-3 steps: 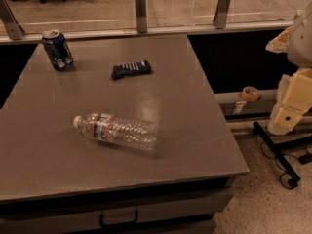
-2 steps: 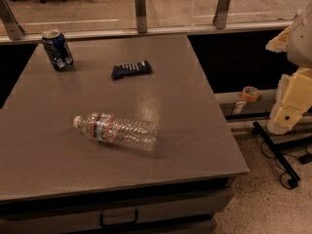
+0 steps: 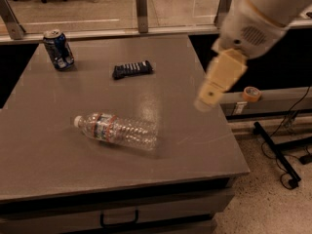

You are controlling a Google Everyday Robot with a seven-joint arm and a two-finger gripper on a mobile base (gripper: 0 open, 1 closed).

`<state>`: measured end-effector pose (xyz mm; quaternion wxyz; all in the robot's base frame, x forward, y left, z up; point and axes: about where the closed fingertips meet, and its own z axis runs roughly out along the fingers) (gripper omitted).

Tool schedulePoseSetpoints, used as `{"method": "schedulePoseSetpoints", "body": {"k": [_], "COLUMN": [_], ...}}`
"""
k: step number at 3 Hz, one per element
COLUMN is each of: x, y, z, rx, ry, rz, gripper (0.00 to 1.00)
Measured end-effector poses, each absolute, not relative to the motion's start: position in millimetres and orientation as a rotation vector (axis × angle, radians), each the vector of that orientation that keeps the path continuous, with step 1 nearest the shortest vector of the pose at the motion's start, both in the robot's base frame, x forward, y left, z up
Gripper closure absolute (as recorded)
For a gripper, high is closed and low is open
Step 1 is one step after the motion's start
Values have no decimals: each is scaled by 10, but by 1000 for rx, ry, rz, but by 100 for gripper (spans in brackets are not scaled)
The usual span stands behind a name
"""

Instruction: Place water bottle upright

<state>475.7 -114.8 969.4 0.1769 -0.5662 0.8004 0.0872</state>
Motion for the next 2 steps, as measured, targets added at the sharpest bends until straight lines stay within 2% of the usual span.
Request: {"method": "schedulePoseSetpoints", "body": {"k": [1, 2], "x": [4982, 5090], "y": [-404, 207], "z": [9658, 9496], "rx": [-1590, -1562], "ry": [2321, 2396], "rz": [363, 361], "gripper": [0, 0]}}
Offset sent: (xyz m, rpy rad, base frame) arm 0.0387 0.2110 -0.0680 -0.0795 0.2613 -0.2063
